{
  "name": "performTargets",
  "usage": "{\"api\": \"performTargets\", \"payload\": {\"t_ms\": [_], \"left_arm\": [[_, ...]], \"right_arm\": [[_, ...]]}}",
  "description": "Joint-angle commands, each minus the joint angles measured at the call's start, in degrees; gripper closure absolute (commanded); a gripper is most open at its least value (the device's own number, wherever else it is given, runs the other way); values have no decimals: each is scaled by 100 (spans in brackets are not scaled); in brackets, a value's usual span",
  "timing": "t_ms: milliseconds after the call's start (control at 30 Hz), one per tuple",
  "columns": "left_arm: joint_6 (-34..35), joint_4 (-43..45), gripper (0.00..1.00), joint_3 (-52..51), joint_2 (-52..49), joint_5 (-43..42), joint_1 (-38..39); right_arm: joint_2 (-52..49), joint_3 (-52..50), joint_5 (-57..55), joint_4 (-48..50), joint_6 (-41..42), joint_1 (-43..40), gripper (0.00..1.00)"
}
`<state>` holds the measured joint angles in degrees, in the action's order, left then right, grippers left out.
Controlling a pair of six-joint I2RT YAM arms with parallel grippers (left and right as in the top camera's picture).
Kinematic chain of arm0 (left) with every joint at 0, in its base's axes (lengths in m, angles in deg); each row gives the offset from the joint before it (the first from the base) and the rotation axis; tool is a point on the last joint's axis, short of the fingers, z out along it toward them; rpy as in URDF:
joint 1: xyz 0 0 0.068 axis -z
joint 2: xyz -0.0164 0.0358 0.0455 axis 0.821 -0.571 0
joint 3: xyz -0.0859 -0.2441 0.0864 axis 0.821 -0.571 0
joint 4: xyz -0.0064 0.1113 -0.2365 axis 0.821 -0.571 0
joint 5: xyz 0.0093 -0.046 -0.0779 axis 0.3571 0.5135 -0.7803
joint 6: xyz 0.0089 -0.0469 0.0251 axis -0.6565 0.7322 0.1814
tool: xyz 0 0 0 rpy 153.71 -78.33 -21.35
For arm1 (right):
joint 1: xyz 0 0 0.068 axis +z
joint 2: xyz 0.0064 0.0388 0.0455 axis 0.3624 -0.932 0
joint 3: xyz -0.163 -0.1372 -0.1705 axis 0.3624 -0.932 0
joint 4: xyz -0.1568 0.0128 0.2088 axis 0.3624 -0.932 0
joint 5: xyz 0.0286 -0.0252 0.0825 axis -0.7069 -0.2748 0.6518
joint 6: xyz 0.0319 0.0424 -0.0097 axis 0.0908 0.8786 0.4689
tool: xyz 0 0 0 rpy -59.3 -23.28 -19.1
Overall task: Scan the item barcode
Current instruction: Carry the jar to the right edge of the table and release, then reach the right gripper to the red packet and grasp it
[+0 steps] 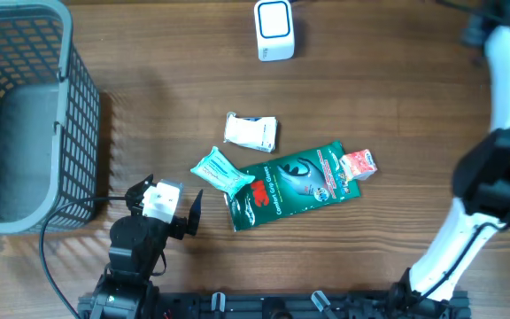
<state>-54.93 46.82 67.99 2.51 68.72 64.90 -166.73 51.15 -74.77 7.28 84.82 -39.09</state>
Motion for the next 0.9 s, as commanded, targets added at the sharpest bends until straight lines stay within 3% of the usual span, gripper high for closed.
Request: {"api": "performTargets", "payload": {"t_ms": [0, 167, 233, 300, 400, 633, 867], "left_arm": [[-90, 22, 0, -39, 13, -68, -24], [-90, 24, 0, -39, 13, -68, -24], [-90, 24, 0, -39, 13, -68, -24], [-90, 22, 0, -39, 13, -68, -24], [-90, 22, 0, -39, 13, -68, -24], [-90, 22, 0, -39, 13, -68, -24], [-90, 22, 0, -39, 13, -68, -24]], "right_arm": [[-481, 7, 1108, -382, 149, -944, 58], [-1145, 7, 1141, -911, 98, -1932, 58], [-1237, 7, 1178, -1001, 0, -2199, 42], [-1165, 35, 1576, -1010, 0, -2420, 0], [-890, 109, 2308, -988, 9, -2616, 0], [658, 236, 5799, -1469, 1134, -2559, 0], [1803, 236, 5469, -2603, 883, -1897, 0]]}}
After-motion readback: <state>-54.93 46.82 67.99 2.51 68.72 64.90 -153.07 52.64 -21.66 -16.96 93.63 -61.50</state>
